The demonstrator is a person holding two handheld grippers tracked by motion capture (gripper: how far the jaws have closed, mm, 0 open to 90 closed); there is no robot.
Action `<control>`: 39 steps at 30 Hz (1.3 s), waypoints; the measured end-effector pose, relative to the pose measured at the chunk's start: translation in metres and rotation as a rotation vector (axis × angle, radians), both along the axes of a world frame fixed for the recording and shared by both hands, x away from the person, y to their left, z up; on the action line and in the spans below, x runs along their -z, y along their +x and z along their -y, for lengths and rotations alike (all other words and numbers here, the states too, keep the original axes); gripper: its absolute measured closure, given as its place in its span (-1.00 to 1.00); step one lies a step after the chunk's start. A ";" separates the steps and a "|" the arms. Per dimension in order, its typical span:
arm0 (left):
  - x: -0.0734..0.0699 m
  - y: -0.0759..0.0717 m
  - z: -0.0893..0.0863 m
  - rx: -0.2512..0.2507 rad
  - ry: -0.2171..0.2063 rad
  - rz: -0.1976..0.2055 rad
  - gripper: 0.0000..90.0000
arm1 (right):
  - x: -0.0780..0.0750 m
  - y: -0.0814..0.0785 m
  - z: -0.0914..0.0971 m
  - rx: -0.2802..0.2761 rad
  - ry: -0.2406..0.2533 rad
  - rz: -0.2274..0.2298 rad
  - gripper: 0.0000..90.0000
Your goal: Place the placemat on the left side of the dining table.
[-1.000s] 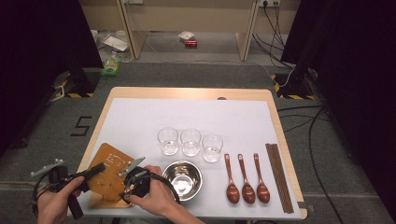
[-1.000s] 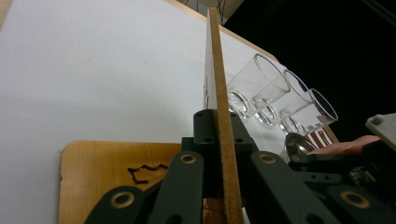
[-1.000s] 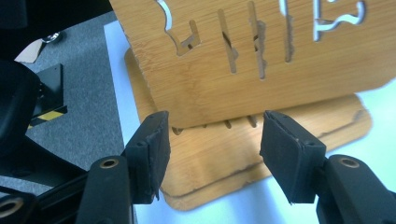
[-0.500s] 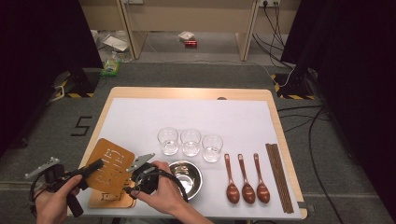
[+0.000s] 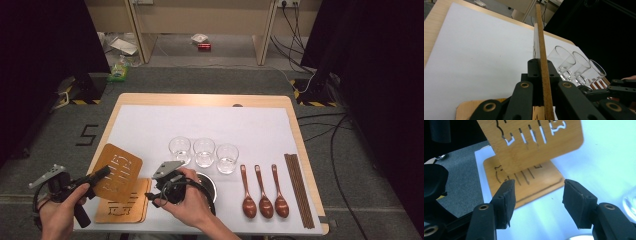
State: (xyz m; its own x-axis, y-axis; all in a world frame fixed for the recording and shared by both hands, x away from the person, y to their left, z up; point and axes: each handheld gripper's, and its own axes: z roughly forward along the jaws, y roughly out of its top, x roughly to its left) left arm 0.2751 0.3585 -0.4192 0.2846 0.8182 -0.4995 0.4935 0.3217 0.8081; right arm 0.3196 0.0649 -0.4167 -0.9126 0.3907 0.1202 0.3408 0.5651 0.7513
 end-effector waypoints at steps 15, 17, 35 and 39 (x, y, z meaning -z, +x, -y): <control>-0.003 0.018 0.000 -0.019 0.038 0.016 0.91 | -0.008 0.003 0.047 0.095 0.034 0.023 -0.02; -0.002 0.021 0.000 -0.023 0.042 0.022 0.91 | -0.008 0.003 0.051 0.107 0.038 0.020 -0.02; -0.009 0.049 -0.002 -0.043 0.082 0.050 0.91 | -0.011 0.005 0.089 0.186 0.071 0.031 -0.01; -0.010 0.056 0.000 -0.046 0.102 0.053 0.91 | -0.011 0.006 0.097 0.206 0.074 0.035 -0.01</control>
State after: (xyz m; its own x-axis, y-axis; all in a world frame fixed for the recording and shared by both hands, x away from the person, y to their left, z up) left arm 0.3313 0.3585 -0.4092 0.2694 0.8768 -0.3983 0.4361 0.2577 0.8622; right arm 0.3255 -0.0324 -0.4059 -0.8186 0.5606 0.1249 0.4163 0.4292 0.8016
